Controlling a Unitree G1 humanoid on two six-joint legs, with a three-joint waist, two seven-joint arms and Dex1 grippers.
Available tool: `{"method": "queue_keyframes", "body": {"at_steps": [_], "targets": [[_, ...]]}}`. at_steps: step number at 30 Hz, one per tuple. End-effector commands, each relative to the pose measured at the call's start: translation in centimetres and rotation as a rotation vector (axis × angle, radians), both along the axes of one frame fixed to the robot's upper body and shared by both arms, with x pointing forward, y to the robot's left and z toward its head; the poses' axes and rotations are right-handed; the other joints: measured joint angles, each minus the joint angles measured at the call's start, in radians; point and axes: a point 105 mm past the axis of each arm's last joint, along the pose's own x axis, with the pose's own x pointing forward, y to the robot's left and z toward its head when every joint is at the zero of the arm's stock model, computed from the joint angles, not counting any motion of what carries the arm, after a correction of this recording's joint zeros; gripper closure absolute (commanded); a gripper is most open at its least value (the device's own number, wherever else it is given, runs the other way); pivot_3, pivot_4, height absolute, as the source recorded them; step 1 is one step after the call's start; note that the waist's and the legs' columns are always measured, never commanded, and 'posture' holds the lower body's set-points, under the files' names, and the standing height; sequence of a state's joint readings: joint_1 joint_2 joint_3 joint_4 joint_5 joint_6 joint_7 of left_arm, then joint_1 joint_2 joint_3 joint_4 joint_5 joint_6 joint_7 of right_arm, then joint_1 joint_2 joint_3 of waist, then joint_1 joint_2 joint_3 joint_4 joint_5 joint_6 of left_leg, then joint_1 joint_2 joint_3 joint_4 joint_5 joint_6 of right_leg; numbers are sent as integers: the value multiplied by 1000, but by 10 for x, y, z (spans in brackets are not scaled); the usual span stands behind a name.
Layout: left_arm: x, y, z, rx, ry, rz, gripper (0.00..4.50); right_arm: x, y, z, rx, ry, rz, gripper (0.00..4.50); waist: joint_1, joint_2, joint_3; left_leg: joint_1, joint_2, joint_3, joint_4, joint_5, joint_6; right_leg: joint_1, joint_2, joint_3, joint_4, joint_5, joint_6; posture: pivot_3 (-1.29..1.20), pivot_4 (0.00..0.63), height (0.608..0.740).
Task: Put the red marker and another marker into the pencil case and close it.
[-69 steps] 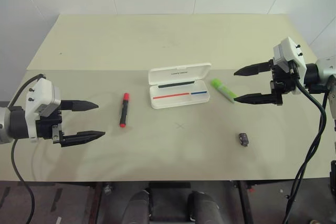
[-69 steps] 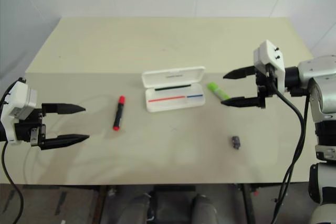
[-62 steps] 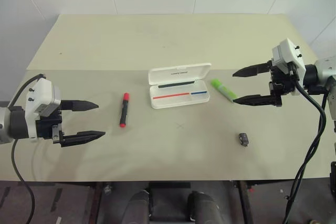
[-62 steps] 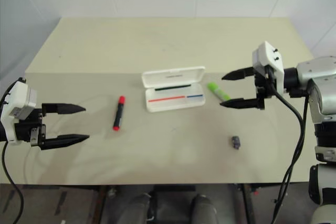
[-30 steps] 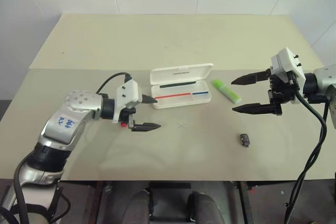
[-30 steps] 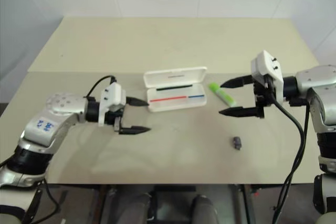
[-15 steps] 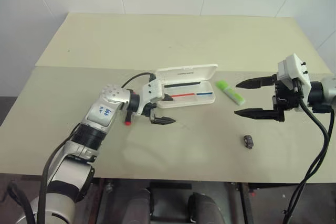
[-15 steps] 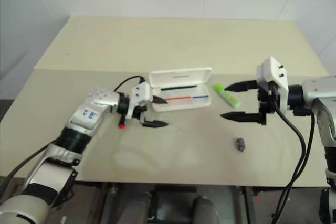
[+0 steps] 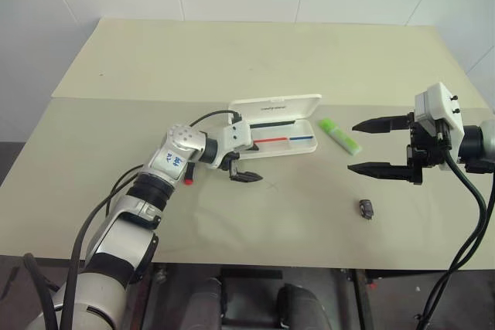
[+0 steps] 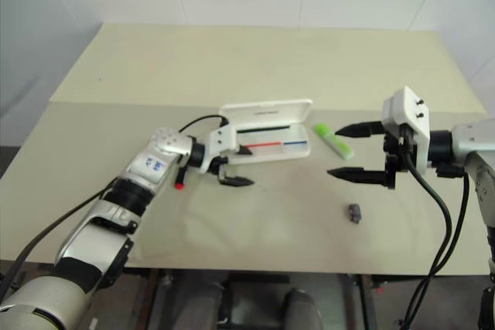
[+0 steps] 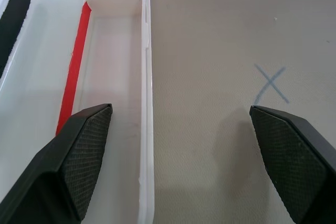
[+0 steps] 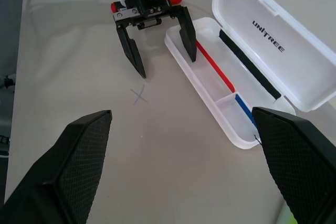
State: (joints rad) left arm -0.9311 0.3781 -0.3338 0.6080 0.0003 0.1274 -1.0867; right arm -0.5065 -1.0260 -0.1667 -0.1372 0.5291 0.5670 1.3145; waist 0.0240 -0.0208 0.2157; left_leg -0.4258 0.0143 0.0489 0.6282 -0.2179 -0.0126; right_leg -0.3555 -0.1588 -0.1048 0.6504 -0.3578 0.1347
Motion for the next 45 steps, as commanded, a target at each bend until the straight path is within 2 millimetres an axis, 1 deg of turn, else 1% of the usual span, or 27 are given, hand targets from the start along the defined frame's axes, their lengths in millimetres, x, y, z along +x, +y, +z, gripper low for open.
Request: {"method": "queue_keyframes", "body": {"at_steps": [1, 2, 6, 12, 13, 17, 22, 24, 26, 28, 33, 37, 42, 45], "targets": [[4, 2, 0, 54, -43, 4, 604, -5, -2, 18, -7, -76, -10, 0, 0, 0, 0, 0, 0, 0, 0, 0, 0, 0, 0, 0, 0, 0, 0, 0, 150, 740], [5, 3, -1, 65, -54, 11, 845, -5, -2, 18, -7, -77, -11, 0, 0, 0, 0, 0, 0, 0, 0, 0, 0, 0, 0, 0, 0, 0, 0, 0, 150, 740], [9, 5, -4, 81, -86, 37, 2220, -4, -2, 18, -8, -80, -14, 0, 0, 0, 0, 0, 0, 0, 0, 0, 0, 0, 0, 0, 0, 0, 0, 0, 150, 740], [10, 3, -2, 50, -86, 46, 4212, -3, -2, 18, -12, -82, -18, 0, 0, 0, 0, 0, 0, 0, 0, 0, 0, 0, 0, 0, 0, 0, 0, 0, 150, 740], [10, 3, -1, 46, -86, 50, 4478, -3, -2, 18, -13, -83, -19, 0, 0, 0, 0, 0, 0, 0, 1, 0, 0, 0, 0, 0, 0, 0, 0, 0, 150, 740], [10, 8, -1, 27, -78, 70, 4478, -2, -2, 19, -16, -84, -22, 0, 0, -1, 0, 0, 0, 0, 1, 0, 0, 0, 0, 0, 1, 0, 0, 0, 150, 740], [4, 25, 12, -8, -106, 88, 4478, -2, -4, 19, -20, -84, -22, 0, -11, -1, 0, 0, 1, 0, 1, 0, 0, 0, 0, 0, 1, 0, 0, 0, 150, 740], [-3, 27, 20, -47, -98, 76, 4478, -2, -4, 19, -21, -83, -23, 0, -18, -1, 0, 0, 2, 0, 0, -1, -1, 0, 2, 0, 0, 0, 0, 0, 150, 740], [-20, 26, 28, -99, -66, 28, 4478, -4, -5, 19, -22, -73, -16, 0, -22, -1, 0, 0, 2, 0, 0, -1, -1, 0, 2, 0, 0, 0, 0, 0, 150, 740], [-39, 26, 25, -73, -49, -33, 4478, -5, -5, 17, -31, -62, -9, 0, -23, 0, 0, 0, 2, -1, 0, -1, -1, 0, 2, 0, 0, 0, 0, 0, 150, 740], [-71, 23, 16, -8, -29, -108, 4478, -3, -9, 15, -38, -56, -30, 0, -19, -1, 0, 0, 2, -1, 1, -1, -1, 1, 2, 0, -1, 0, 0, 0, 150, 740], [-82, 20, 4, 58, -53, -113, 4478, -4, -8, 13, -38, -50, -33, 0, -13, 0, 0, 0, 2, -1, 0, -1, -1, 1, 2, 0, -4, 0, 0, 0, 150, 740], [-87, 16, 2, 57, -47, -111, 4478, -5, -8, 12, -38, -49, -36, 0, -4, 0, 0, 0, 2, -1, 1, -1, -1, 1, 2, 0, -5, 0, 0, 0, 150, 740], [-102, 15, -12, 136, -33, -126, 4478, -5, -10, 10, -44, -45, -46, 0, -3, 0, -1, 0, 2, -1, 0, -1, -1, 1, 2, 1, -5, 0, 0, 0, 150, 740]]}}
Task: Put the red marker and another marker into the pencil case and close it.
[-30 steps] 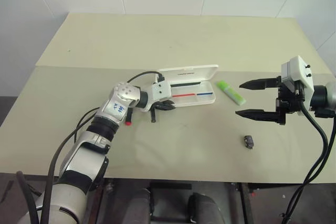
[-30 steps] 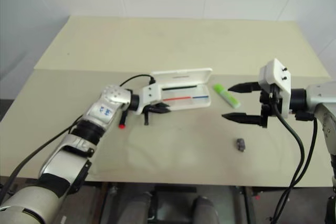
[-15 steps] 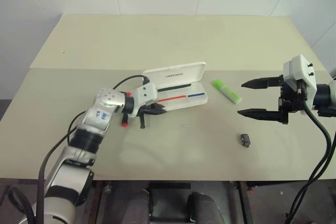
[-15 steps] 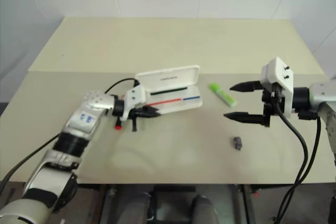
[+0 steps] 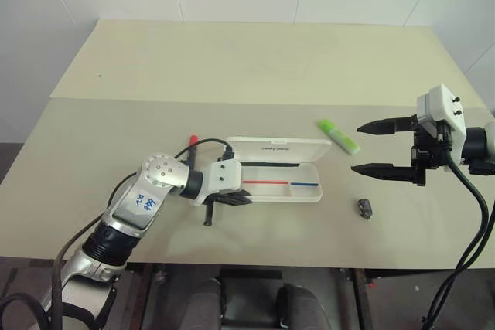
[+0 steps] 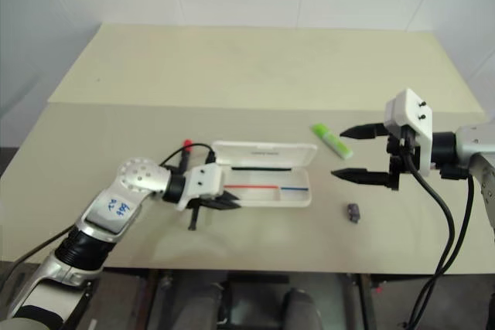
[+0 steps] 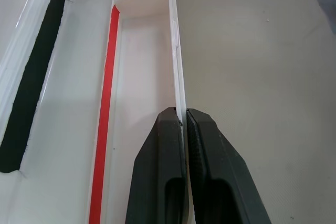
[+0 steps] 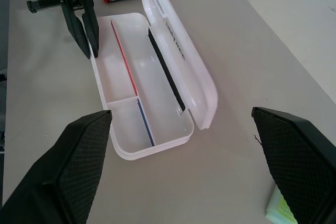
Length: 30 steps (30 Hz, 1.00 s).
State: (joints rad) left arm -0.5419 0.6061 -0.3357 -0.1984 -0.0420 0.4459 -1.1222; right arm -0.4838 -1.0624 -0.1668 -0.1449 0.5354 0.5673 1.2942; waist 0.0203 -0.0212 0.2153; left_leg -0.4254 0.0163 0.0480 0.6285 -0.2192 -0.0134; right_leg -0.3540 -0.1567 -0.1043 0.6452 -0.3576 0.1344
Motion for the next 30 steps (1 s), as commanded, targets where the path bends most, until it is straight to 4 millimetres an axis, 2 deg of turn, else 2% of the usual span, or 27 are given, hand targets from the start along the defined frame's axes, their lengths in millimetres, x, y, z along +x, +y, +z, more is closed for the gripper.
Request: {"method": "queue_keyframes", "body": {"at_steps": [1, 4, 7, 11, 21, 30], "targets": [[-16, -5, -7, 64, -25, -37, 4478, -4, -5, 11, -18, -49, -16, 0, 2, 0, 0, 0, 0, 0, 0, 0, 0, 0, 0, 0, 0, 0, 0, 0, 150, 740], [-24, -6, -14, 101, -27, -53, 4478, -4, -5, 10, -18, -46, -14, 0, 4, 0, 0, 0, 0, 0, 0, 0, 0, 0, 0, 0, 0, 0, 0, 0, 150, 740], [-24, -10, -16, 86, -8, -17, 4478, -2, -4, 10, -19, -45, -12, 0, 6, 0, 0, 0, 0, 0, 1, 0, 0, 1, 0, 0, 0, 0, 0, 0, 150, 740], [-25, -10, -18, 91, 0, -7, 3379, -1, -4, 11, -22, -46, -8, 0, 6, 0, 0, 1, 0, 0, 1, -1, 1, 2, 0, 0, -1, 0, 0, 0, 150, 740], [-32, -16, -9, 41, 29, -20, 55, 3, -4, 11, -27, -45, -1, 0, 5, 0, 0, 2, 0, 0, 1, -1, 1, 3, 0, 0, -1, 0, 0, 0, 150, 740], [-39, -11, 3, -3, 66, -2, 20, 8, -3, 10, -31, -41, 13, 0, 4, 0, 0, 2, 0, -1, 1, -1, 1, 3, 0, 0, -2, 0, 0, 0, 150, 740]]}}
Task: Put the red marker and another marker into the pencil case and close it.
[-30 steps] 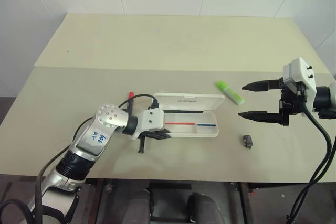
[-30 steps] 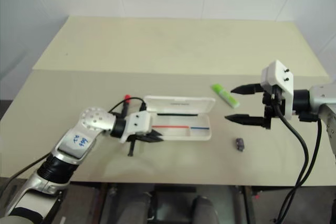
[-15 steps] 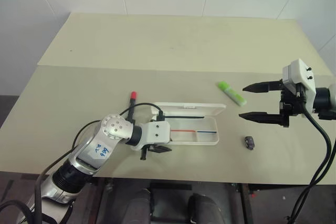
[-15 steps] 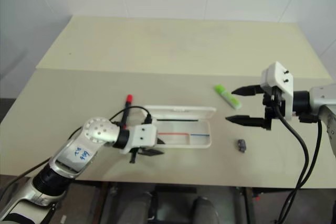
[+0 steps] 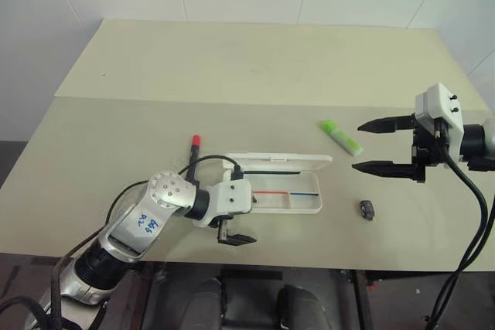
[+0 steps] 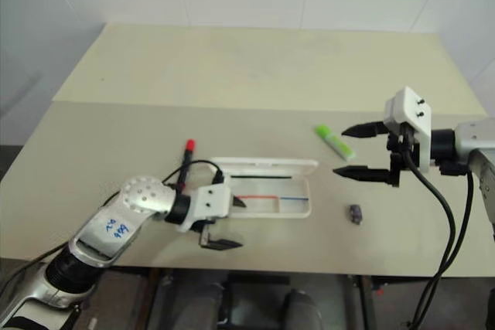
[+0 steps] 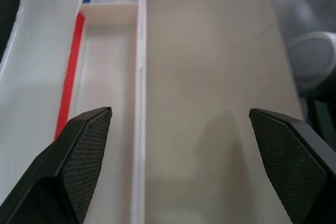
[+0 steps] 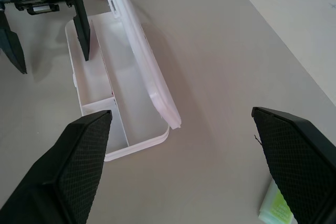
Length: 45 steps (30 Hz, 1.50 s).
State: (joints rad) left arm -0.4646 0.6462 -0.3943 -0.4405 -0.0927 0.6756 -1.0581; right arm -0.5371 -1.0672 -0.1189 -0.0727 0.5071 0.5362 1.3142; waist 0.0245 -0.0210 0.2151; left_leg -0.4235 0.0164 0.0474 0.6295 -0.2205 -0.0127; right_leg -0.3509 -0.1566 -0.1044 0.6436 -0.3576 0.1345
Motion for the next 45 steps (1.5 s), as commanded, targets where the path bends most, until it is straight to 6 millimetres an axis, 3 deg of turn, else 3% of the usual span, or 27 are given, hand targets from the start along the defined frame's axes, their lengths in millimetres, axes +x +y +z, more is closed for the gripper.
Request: {"method": "queue_keyframes", "body": {"at_steps": [1, 10, 16, 19, 24, 28, 31, 34, 37, 40, 45], "targets": [[-5, 1, 11, -25, -24, -7, 20, 1, 1, 10, -14, -46, 21, 0, 0, 0, 0, 0, 0, 0, 0, 0, 0, 0, 0, 0, 0, 0, 0, 0, 150, 740], [-6, 11, 19, -10, -76, 46, 20, 6, 4, 10, -17, -46, 43, 0, 0, 0, 0, 0, 0, 0, 0, 0, 0, 0, 0, 0, 0, 0, 0, 0, 150, 740], [-13, 25, 34, -21, -117, 82, 20, 10, 5, 10, -20, -43, 56, 0, -2, 0, 0, 0, 1, 0, 0, 0, -1, 0, 1, 0, 0, 0, 0, 0, 150, 740], [-21, 44, 58, -52, -138, 96, 20, 12, 5, 11, -24, -42, 61, 0, -3, 0, 0, 0, 1, 0, 0, -1, -1, 0, 1, 0, 0, 0, 0, 0, 150, 740], [-57, 77, 107, -184, -121, 40, 20, 15, 4, 14, -31, -48, 71, 0, -12, 0, 0, 0, 3, 0, 0, -1, -2, -1, 2, 0, -1, 0, -1, 0, 150, 740], [-58, 116, 130, -279, -151, 182, 20, 17, 3, 15, -34, -53, 74, 0, -20, 0, 0, 0, 3, 0, 0, -1, -2, 0, 3, 0, -1, 0, -1, 0, 150, 740], [-37, 151, 151, -413, -271, 409, 20, 19, 2, 15, -34, -54, 74, 0, -21, 0, 0, 1, 4, 0, 0, -2, -2, -1, 4, 0, -1, 0, -1, 0, 150, 740], [1, 176, 170, -558, -380, 688, 20, 20, 2, 15, -35, -55, 73, 0, -17, 0, 0, 1, 4, 0, 0, -2, -2, 0, 4, 1, 0, 0, -1, 0, 150, 740], [36, 191, 164, -568, -428, 908, 20, 21, 3, 16, -35, -56, 75, 0, -18, 0, 0, 1, 4, 0, 0, -2, -3, 0, 4, 1, 1, 0, -1, 0, 150, 740], [60, 180, 144, -570, -365, 1014, 20, 21, 3, 15, -37, -56, 74, 0, -20, -1, 0, 0, 4, 1, -1, -3, -3, 0, 4, 1, 1, 1, -1, 0, 150, 740], [78, 143, 117, -544, -242, 1090, 20, 19, 2, 15, -38, -57, 65, 0, -19, -3, 1, -1, 5, 1, 0, -3, -3, -1, 5, 1, 2, 1, -1, 0, 150, 740]]}}
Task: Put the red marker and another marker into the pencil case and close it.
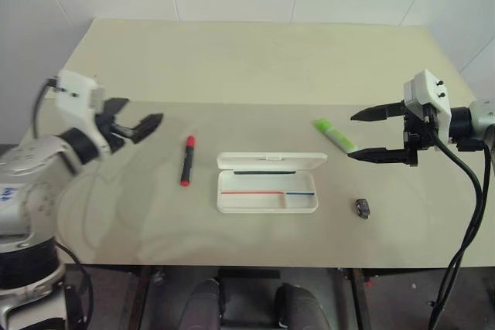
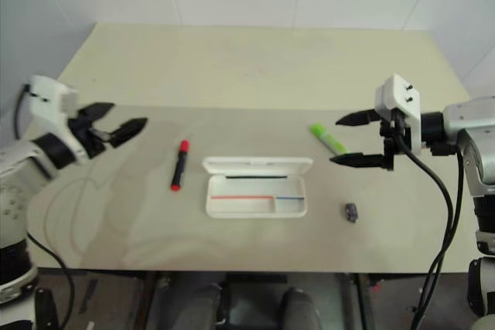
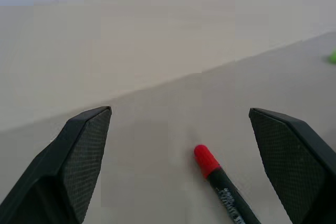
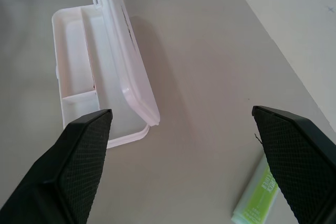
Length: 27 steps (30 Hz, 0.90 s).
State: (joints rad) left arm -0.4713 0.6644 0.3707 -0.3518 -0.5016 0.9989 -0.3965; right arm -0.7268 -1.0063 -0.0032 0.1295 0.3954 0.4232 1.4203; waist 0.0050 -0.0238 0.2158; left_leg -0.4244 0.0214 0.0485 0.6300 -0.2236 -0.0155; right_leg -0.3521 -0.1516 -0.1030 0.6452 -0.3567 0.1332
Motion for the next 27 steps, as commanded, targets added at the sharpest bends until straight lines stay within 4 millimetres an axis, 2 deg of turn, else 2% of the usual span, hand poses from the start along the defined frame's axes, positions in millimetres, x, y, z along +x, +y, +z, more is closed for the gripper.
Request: {"method": "queue_keyframes", "body": {"at_steps": [1, 3, 6, 9, 19, 27], "targets": [[4, -24, 1, 46, 10, 42, 20, -4, -3, 9, 0, -36, -5, 0, 0, 0, 0, 0, 0, 0, 0, 0, 0, 0, 0, 0, 0, 0, 0, 0, 150, 740], [4, -31, -11, 56, 65, 50, 20, -4, -4, 9, 0, -36, -13, 0, -1, -1, 0, 0, 0, 0, 0, 0, 0, 0, 0, 0, 0, 0, 0, 0, 150, 740], [9, -22, -32, 100, 158, 157, 20, -5, -5, 8, 3, -37, -20, 0, -5, -1, 0, 0, 1, 1, 0, 0, 0, 0, 1, 1, 0, 0, 0, 0, 150, 740], [14, -26, -47, 110, 206, 197, 20, -6, -5, 7, 8, -38, -26, 0, -3, -1, 0, 1, 1, 1, 0, 0, -1, 0, 1, 1, 0, 0, 0, 0, 150, 740], [19, -57, -79, 81, 302, 176, 20, -10, -5, 8, 8, -40, -31, 0, 20, -1, 0, 0, 1, 1, 1, 0, -1, 0, 1, 1, -2, 0, -1, 0, 150, 740], [20, -69, -99, 35, 374, 187, 20, -13, -6, 10, 3, -42, -36, 0, 21, -1, -1, 1, 1, 1, 2, 0, -1, 0, 1, 1, -3, 1, -1, 0, 150, 740]]}}
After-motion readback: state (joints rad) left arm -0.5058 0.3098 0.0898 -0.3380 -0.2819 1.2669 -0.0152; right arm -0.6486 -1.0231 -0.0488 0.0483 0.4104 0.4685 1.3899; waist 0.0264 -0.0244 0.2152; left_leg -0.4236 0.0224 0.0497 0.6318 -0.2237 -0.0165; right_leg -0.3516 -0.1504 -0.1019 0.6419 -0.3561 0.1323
